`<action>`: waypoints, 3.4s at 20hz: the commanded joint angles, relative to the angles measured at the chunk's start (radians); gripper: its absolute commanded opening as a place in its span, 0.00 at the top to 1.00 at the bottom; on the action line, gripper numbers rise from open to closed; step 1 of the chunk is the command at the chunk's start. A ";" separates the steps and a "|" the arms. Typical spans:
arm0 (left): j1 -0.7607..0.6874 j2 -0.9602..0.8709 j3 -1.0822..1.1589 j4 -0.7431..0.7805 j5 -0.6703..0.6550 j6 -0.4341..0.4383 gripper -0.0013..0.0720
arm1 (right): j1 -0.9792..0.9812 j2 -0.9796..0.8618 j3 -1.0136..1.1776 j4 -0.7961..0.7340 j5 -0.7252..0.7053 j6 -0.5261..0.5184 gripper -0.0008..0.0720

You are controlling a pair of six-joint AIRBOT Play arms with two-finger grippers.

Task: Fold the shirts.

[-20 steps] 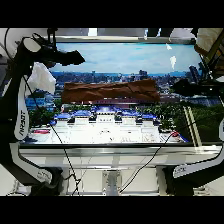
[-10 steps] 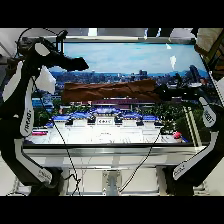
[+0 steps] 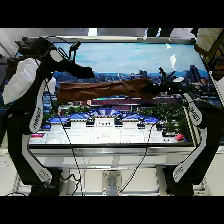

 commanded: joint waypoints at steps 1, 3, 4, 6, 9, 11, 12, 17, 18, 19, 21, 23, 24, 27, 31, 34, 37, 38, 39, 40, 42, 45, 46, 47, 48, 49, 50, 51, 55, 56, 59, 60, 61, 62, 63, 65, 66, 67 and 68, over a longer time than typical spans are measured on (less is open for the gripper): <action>-0.028 -0.058 0.001 -0.008 0.053 -0.011 0.74 | 0.018 -0.005 0.010 0.006 -0.006 -0.033 0.95; -0.050 -0.087 0.001 -0.007 0.117 -0.031 0.96 | 0.018 -0.004 0.010 0.006 0.029 -0.036 0.95; -0.066 -0.100 0.001 -0.006 0.148 -0.035 0.96 | 0.018 -0.003 0.010 0.006 0.056 -0.054 0.95; -0.106 -0.131 0.001 -0.005 0.199 -0.077 0.96 | 0.018 0.000 0.009 -0.002 0.095 -0.064 0.95; -0.165 -0.166 0.001 0.078 0.217 -0.137 0.97 | 0.018 0.006 0.010 0.000 0.116 -0.064 0.95; -0.201 -0.171 0.001 0.261 0.196 -0.238 0.97 | 0.018 0.015 0.013 0.000 0.131 -0.064 0.95; -0.214 -0.171 0.001 0.342 0.175 -0.273 0.97 | 0.018 0.023 0.021 0.000 0.140 -0.073 0.95; -0.234 -0.179 0.001 0.410 0.142 -0.304 0.97 | 0.018 0.117 0.071 0.005 0.138 -0.082 0.95; -0.239 -0.185 0.001 0.409 0.138 -0.317 0.97 | 0.018 0.147 0.082 0.005 0.137 -0.081 0.95; -0.249 -0.192 0.001 0.400 0.127 -0.318 0.97 | 0.018 0.175 0.090 0.004 0.137 -0.081 0.95; -0.284 -0.200 0.001 0.378 0.113 -0.318 0.97 | 0.018 0.233 0.112 0.000 0.135 -0.081 0.95; -0.334 -0.200 0.001 0.345 0.142 -0.318 0.97 | 0.018 0.279 0.132 -0.001 0.129 -0.078 0.95; -0.359 -0.200 0.001 0.329 0.162 -0.318 0.97 | 0.018 0.300 0.139 -0.001 0.126 -0.077 0.95; -0.435 -0.200 0.002 0.293 0.219 -0.318 0.97 | 0.018 0.347 0.142 -0.005 0.122 -0.046 0.95; -0.462 -0.197 0.080 0.367 0.124 -0.317 0.96 | 0.019 0.359 0.142 -0.005 0.129 0.013 0.95; -0.425 -0.146 0.140 0.587 -0.010 -0.317 0.96 | 0.040 0.359 0.142 -0.005 0.129 0.025 0.95; -0.361 -0.037 0.140 0.799 -0.066 -0.317 0.96 | 0.105 0.358 0.142 -0.032 0.069 0.029 0.95; -0.334 -0.002 0.140 0.816 -0.068 -0.317 0.96 | 0.135 0.358 0.142 -0.057 0.037 0.043 0.95; -0.301 0.035 0.140 0.815 -0.066 -0.318 0.96 | 0.174 0.358 0.142 -0.085 0.003 0.058 0.95; -0.268 0.069 0.140 0.815 -0.065 -0.318 0.96 | 0.213 0.358 0.142 -0.104 -0.031 0.059 0.95; -0.215 0.122 0.140 0.813 -0.066 -0.323 0.96 | 0.303 0.357 0.142 -0.121 -0.127 0.063 0.95; -0.159 0.169 0.140 0.808 -0.075 -0.325 0.96 | 0.447 0.338 0.142 -0.125 -0.299 0.089 0.95; -0.148 0.175 0.140 0.801 -0.085 -0.325 0.96 | 0.490 0.324 0.142 -0.126 -0.342 0.109 0.95; -0.142 0.175 0.140 0.802 -0.097 -0.325 0.96 | 0.536 0.306 0.142 -0.117 -0.374 0.119 0.95; -0.141 0.175 0.139 0.801 -0.107 -0.325 0.96 | 0.581 0.287 0.142 -0.101 -0.391 0.119 0.95; -0.141 0.175 0.137 0.801 -0.109 -0.325 0.96 | 0.624 0.269 0.142 -0.088 -0.401 0.119 0.95; -0.141 0.175 0.137 0.798 -0.108 -0.325 0.96 | 0.671 0.249 0.142 -0.087 -0.418 0.119 0.95; -0.141 0.175 0.137 0.792 -0.107 -0.325 0.96 | 0.712 0.232 0.142 -0.087 -0.443 0.119 0.95; -0.141 0.175 0.137 0.772 -0.111 -0.325 0.96 | 0.837 0.175 0.153 -0.064 -0.550 0.118 0.95; -0.141 0.175 0.137 0.772 -0.116 -0.325 0.96 | 0.855 0.159 0.171 -0.065 -0.546 0.117 0.95; -0.141 0.175 0.137 0.772 -0.134 -0.325 0.96 | 0.873 0.147 0.188 -0.072 -0.615 0.086 0.76; -0.141 0.175 0.137 0.772 -0.146 -0.325 0.96 | 0.871 0.147 0.192 -0.069 -0.646 0.085 0.57; -0.141 0.175 0.136 0.774 -0.153 -0.325 0.96 | 0.863 0.147 0.199 -0.068 -0.652 0.084 0.51; -0.141 0.175 0.133 0.779 -0.158 -0.325 0.96 | 0.853 0.147 0.211 -0.068 -0.642 0.082 0.51; -0.140 0.175 0.129 0.780 -0.161 -0.324 0.96 | 0.843 0.148 0.221 -0.070 -0.632 0.079 0.51; -0.133 0.175 0.124 0.780 -0.176 -0.324 0.96 | 0.815 0.148 0.241 -0.073 -0.605 0.078 0.51; -0.130 0.175 0.125 0.780 -0.184 -0.321 0.96 | 0.795 0.150 0.251 -0.074 -0.591 0.075 0.51; -0.124 0.175 0.125 0.779 -0.197 -0.307 0.96 | 0.774 0.155 0.254 -0.082 -0.584 0.075 0.51; -0.117 0.175 0.125 0.777 -0.209 -0.295 0.96 | 0.749 0.164 0.254 -0.092 -0.576 0.076 0.51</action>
